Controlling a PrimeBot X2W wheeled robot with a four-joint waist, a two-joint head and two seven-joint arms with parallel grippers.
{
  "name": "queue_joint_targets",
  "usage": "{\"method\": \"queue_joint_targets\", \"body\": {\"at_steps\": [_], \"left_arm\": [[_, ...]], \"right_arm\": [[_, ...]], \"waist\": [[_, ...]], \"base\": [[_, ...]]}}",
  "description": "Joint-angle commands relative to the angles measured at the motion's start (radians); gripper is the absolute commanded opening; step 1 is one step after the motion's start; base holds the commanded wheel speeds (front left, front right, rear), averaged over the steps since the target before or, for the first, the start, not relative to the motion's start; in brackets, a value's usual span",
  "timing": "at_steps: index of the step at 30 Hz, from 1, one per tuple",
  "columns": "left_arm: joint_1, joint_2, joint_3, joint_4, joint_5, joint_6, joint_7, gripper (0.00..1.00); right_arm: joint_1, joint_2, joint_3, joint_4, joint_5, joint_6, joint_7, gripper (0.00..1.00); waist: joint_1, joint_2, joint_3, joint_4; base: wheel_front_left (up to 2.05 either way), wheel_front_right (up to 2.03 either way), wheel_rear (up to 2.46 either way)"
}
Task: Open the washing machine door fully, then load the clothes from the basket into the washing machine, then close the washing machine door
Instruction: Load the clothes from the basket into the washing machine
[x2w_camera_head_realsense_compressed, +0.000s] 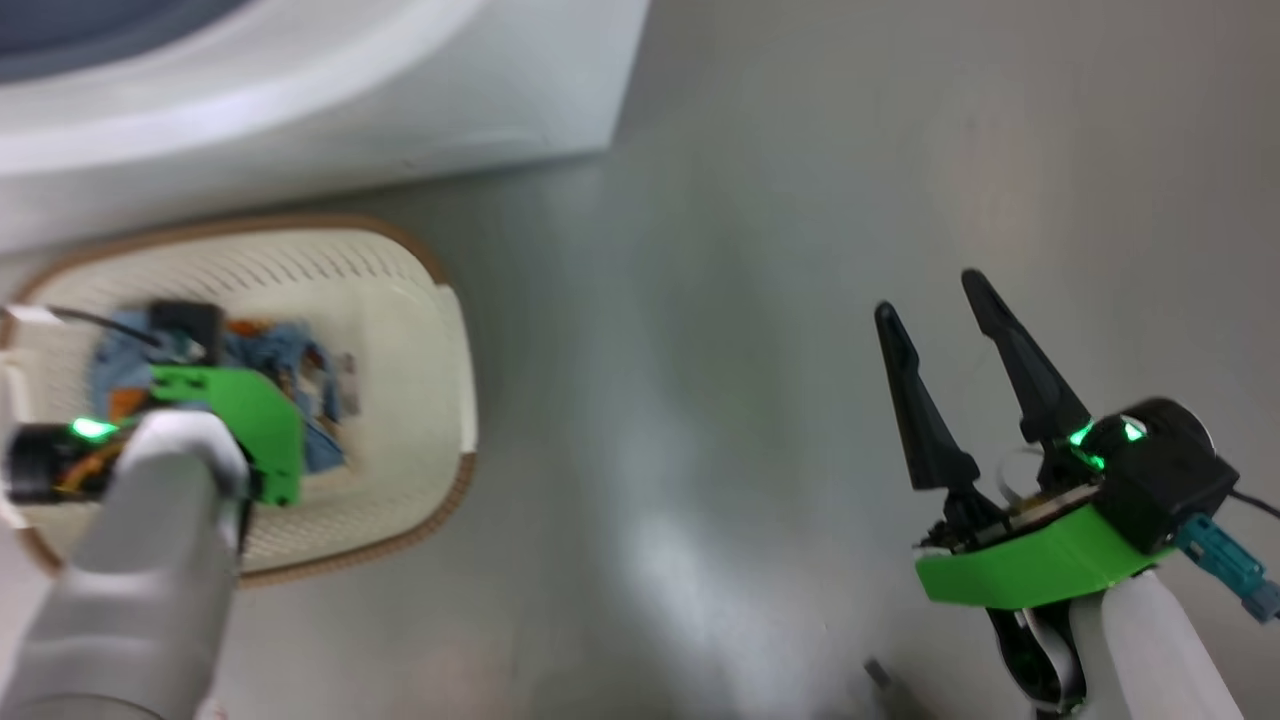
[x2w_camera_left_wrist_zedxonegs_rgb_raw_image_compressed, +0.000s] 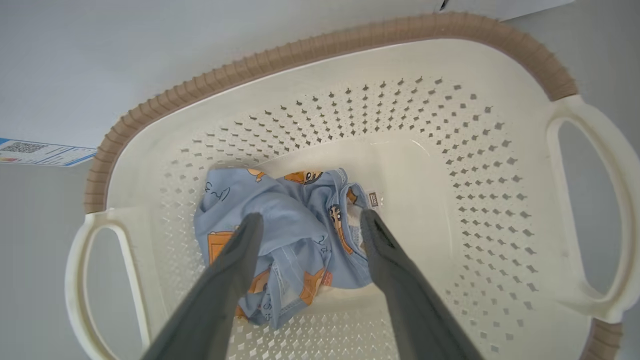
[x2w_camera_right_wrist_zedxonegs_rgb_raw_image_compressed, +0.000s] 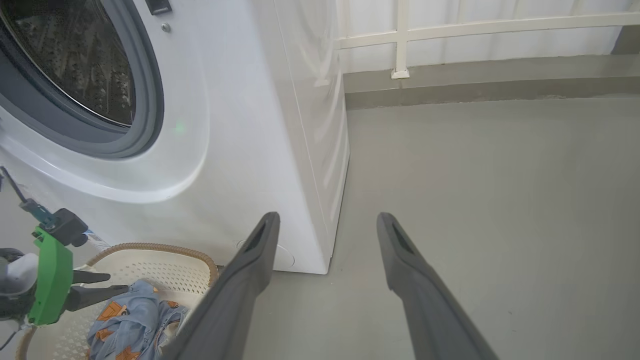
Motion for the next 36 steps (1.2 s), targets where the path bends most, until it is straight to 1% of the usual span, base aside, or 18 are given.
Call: {"method": "queue_joint_targets", "body": {"at_steps": [1, 8, 16, 21, 28, 29, 30, 31, 32, 36], "left_arm": [[-0.02, 0.053, 0.02, 0.004, 0.005, 0.005, 0.008, 1.0], [-0.112, 0.134, 0.002, 0.041, 0.024, 0.017, 0.088, 1.0], [-0.168, 0.198, 0.003, 0.056, 0.019, 0.049, 0.147, 1.0], [-0.183, 0.221, 0.0, 0.06, 0.018, 0.071, 0.172, 1.0], [-0.192, 0.232, 0.002, 0.063, 0.006, 0.106, 0.187, 1.0], [-0.191, 0.23, 0.007, 0.063, 0.001, 0.114, 0.185, 0.85], [-0.191, 0.228, 0.011, 0.063, -0.004, 0.123, 0.18, 0.45], [-0.189, 0.23, 0.012, 0.063, -0.007, 0.127, 0.178, 0.13], [-0.189, 0.235, 0.015, 0.064, -0.011, 0.13, 0.173, 0.0], [-0.187, 0.236, 0.021, 0.064, -0.022, 0.144, 0.161, 0.0]], "right_arm": [[-0.005, -0.002, 0.032, -0.017, 0.018, 0.006, -0.013, 1.0], [-0.06, 0.001, 0.062, 0.0, 0.051, 0.006, -0.032, 1.0], [-0.106, 0.011, 0.086, 0.014, 0.091, 0.006, -0.037, 1.0], [-0.116, 0.017, 0.091, 0.007, 0.105, 0.006, -0.037, 1.0], [-0.115, 0.021, 0.089, 0.001, 0.109, 0.006, -0.037, 1.0], [-0.115, 0.021, 0.087, 0.0, 0.108, 0.006, -0.037, 1.0], [-0.114, 0.022, 0.086, 0.0, 0.108, 0.006, -0.037, 1.0], [-0.113, 0.022, 0.086, -0.001, 0.107, 0.006, -0.037, 1.0], [-0.114, 0.022, 0.086, -0.001, 0.107, 0.006, -0.037, 1.0], [-0.116, 0.022, 0.084, 0.002, 0.104, 0.006, -0.037, 1.0]], "waist": [[0.0, -0.0001, 0.147, -0.088], [0.0, -0.0001, 0.257, -0.145], [0.0, -0.0001, 0.349, -0.2], [0.0, -0.0001, 0.377, -0.218], [0.0, -0.0001, 0.392, -0.222], [0.0, -0.0001, 0.392, -0.22], [0.0, -0.0001, 0.392, -0.219], [0.0, -0.0001, 0.393, -0.219], [0.0, -0.0001, 0.394, -0.219], [0.0, -0.0001, 0.393, -0.215]], "base": [[0.0, 0.0, 0.0], [0.0, 0.0, 0.0], [0.0, 0.0, 0.0], [0.0, 0.0, 0.0], [0.0, 0.0, 0.0], [0.0, 0.0, 0.0], [0.0, 0.0, 0.0], [0.0, 0.0, 0.0], [0.0, 0.0, 0.0], [0.0, 0.0, 0.0]]}}
